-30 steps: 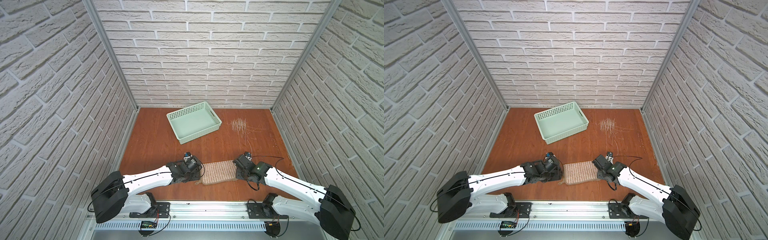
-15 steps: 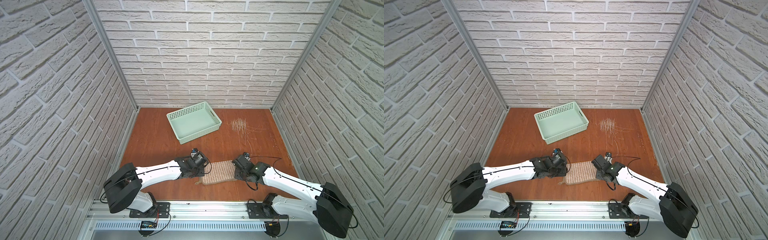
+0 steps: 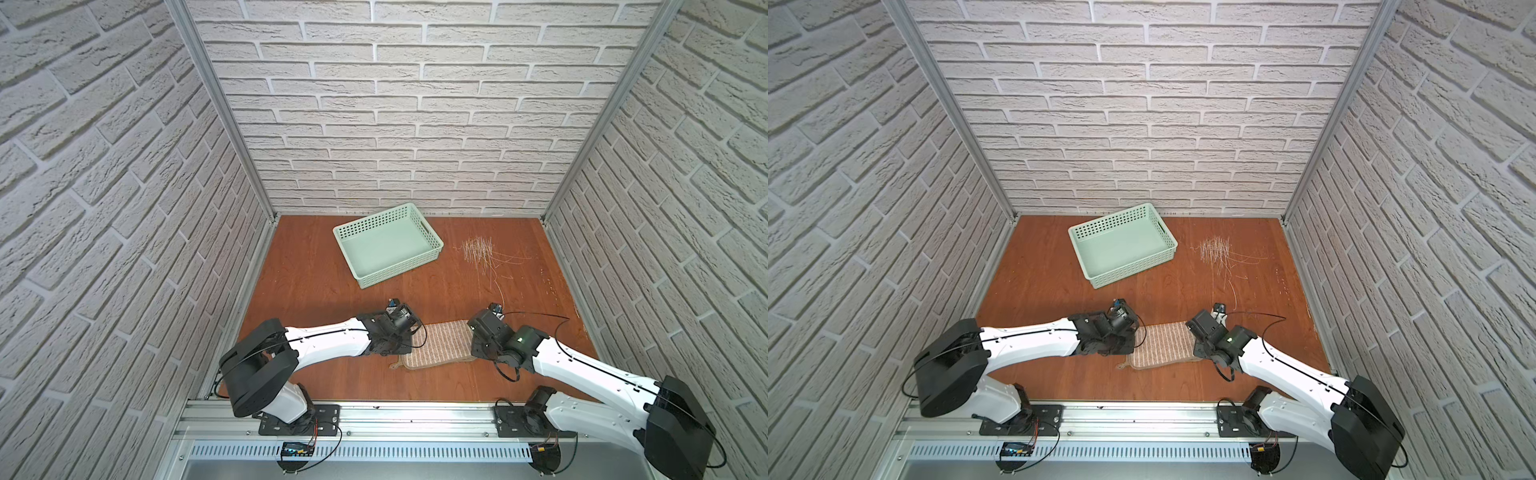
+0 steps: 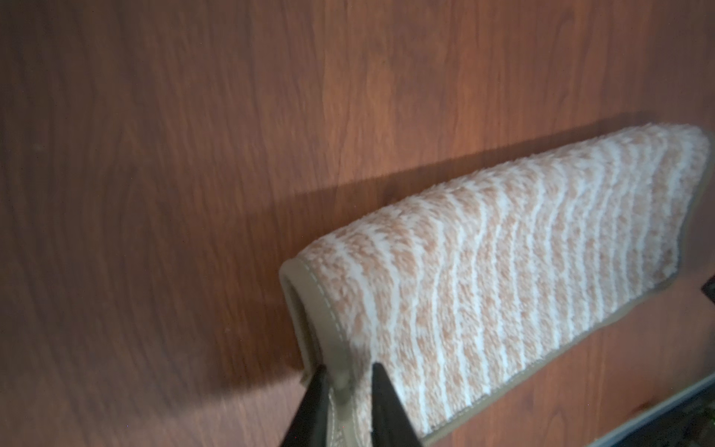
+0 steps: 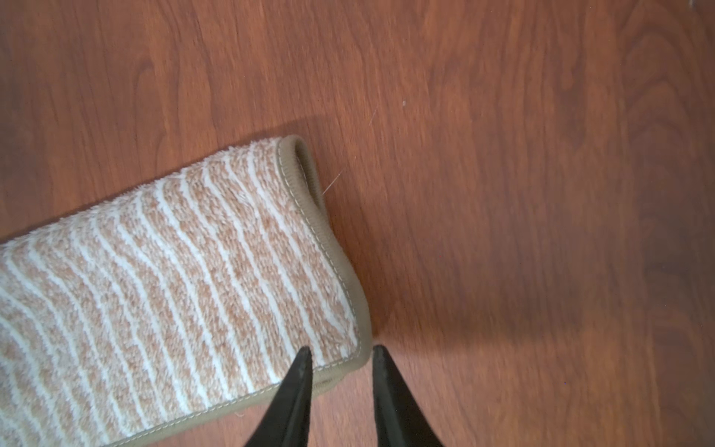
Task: Fold the square dishcloth
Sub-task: Smooth out the cleaning item at the center of the board.
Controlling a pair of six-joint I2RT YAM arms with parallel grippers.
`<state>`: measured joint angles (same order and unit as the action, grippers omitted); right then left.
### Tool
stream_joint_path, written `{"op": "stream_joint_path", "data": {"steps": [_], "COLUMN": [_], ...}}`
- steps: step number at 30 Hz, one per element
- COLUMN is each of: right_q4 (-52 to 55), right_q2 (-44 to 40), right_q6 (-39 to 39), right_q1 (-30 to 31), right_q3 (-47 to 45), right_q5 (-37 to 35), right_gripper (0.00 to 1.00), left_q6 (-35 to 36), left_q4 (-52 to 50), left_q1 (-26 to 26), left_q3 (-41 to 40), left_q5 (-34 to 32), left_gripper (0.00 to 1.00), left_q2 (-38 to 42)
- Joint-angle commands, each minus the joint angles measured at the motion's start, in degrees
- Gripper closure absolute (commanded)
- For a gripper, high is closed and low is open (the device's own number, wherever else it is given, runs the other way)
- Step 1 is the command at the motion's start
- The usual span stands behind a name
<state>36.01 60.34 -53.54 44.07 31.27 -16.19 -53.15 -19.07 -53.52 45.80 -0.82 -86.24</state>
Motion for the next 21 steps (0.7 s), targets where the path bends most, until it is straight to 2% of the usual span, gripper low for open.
{"op": "stream_joint_path", "data": {"steps": [1,2,12,17,21], "right_q4": [2.39,2.66,3.77,1.77,-1.45], "right_q2": [-1.28,-1.6,-1.9,0.38,2.51], "right_q6": [0.37,0.51,1.45,1.9,2.53], "right_q1": [-0.09,-0.08,-0.21,-0.22,-0.32], "right_q3": [0.97,1.13,2.3,2.13,1.77], "right_q5": [-1.84,-1.99,-2.08,-0.7,1.16], "right_gripper": [0.7,0.7,0.7,0.7,0.69], "left_q6": [1.15,1.26,3.36,4.17,5.28], "left_q4": [0.52,0.15,-1.6,-2.08,-2.19], "left_q1": [1.38,1.92,6.59,8.56,9.82], "left_q3": [1.0,0.84,0.02,-0.66,-0.86], "left_q5": [2.12,2.38,7.34,7.18,4.55], "left_gripper": [0.95,1.0,1.0,1.0,1.0], "left_q2": [-0.16,0.39,5.32,4.59,3.62]}}
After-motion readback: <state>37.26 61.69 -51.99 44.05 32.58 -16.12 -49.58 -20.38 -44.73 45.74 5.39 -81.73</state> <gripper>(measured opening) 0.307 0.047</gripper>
